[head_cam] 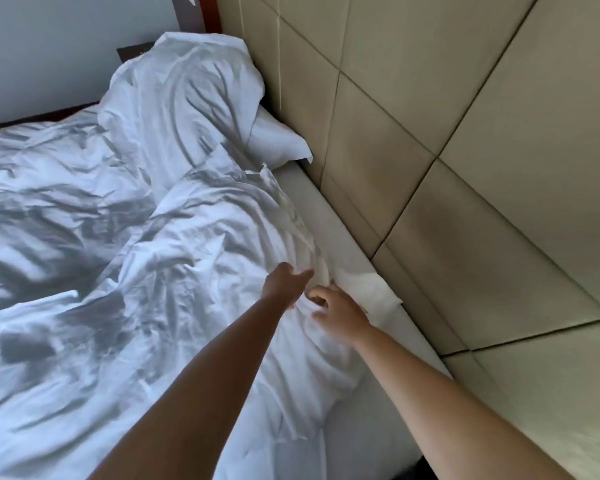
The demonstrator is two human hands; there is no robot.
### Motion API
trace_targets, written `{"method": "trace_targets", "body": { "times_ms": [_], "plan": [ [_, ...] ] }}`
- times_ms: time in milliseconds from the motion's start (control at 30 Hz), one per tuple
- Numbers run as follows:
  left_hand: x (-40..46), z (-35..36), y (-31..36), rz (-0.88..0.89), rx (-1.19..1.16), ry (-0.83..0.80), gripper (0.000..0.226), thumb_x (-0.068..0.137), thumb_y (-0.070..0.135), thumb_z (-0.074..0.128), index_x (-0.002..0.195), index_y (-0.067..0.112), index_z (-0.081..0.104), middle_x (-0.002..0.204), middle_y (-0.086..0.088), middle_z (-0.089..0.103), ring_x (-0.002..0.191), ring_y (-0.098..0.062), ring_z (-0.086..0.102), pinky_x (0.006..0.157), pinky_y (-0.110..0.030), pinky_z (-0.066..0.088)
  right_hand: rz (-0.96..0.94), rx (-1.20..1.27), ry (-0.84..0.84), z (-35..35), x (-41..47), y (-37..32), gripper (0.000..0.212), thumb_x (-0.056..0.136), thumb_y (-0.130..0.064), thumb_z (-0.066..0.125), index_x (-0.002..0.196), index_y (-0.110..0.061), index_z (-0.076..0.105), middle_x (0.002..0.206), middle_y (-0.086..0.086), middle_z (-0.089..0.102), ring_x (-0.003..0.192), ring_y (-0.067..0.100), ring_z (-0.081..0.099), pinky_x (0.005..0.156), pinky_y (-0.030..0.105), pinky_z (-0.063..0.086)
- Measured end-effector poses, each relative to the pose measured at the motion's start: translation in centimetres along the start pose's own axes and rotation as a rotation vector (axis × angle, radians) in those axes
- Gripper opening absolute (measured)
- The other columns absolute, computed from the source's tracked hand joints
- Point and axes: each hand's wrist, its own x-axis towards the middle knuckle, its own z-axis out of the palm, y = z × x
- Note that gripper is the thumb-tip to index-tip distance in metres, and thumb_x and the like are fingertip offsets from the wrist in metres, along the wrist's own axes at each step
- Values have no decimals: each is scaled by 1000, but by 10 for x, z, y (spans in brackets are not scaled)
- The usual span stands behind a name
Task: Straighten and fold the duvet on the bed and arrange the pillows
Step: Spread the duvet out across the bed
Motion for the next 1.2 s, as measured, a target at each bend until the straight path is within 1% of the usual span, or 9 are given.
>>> {"method": "trace_targets", "body": {
  "times_ms": [167,367,533,600,767,833,967,1067,1200],
  "plan": [
    [1,22,-1,70,-10,209,21,83,10,51,62,9,53,82,-23,66,83,-37,66,80,-45,55,227,159,35,-3,2,32,34,92,-35,48,119,-17,54,116,4,55,104,22,55,90,35,46],
    [-15,37,24,18,-656,143,14,82,9,49,79,-3,55,76,-13,52,72,-23,51,68,-34,42,436,642,-285,-14,7,58,64,94,-65,26,143,-27,38,134,1,50,124,21,46,106,31,29],
    [-21,23,48,-82,-1062,183,19,95,5,45,80,5,57,64,-7,55,58,-18,56,54,-24,48,176,283,-134,-38,8,68,24,94,-21,45,86,-9,64,74,2,56,70,16,52,62,27,37],
    [-29,22,63,-45,-1060,125,17,90,21,61,96,5,63,75,-8,66,66,-20,65,64,-28,52,162,311,27,-44,8,65,22,93,-17,41,93,-12,63,80,1,59,76,21,56,63,28,40],
    [-44,33,74,-66,-765,173,17,78,-13,60,87,1,60,72,-12,63,64,-23,62,74,-34,53,161,519,-402,-63,-18,41,20,92,-18,44,87,-8,61,82,10,57,84,20,56,79,35,41],
    [-43,35,76,-61,-790,187,16,81,-11,56,84,4,59,76,-12,60,65,-21,59,71,-31,51,216,410,-514,-67,-26,57,37,96,-29,42,125,-9,53,118,15,56,117,27,50,102,38,34],
    [-40,50,84,-75,-797,141,19,88,16,65,105,9,59,95,-10,64,82,-22,63,80,-37,52,202,-47,-725,-76,-17,102,59,98,-49,36,147,-17,30,150,5,32,135,21,34,111,34,24],
    [-36,52,98,-60,-802,171,35,88,37,64,114,15,57,104,-5,63,96,-21,60,87,-40,51,259,-135,-602,-90,-8,117,66,98,-50,28,152,-12,20,158,8,18,142,25,25,114,38,23],
    [-28,46,112,-20,-763,144,24,95,37,53,107,16,55,100,-5,55,91,-16,55,84,-35,50,217,-560,-128,-109,-7,115,50,101,-33,17,135,-18,49,138,5,52,126,23,48,106,41,26]
  ]
}}
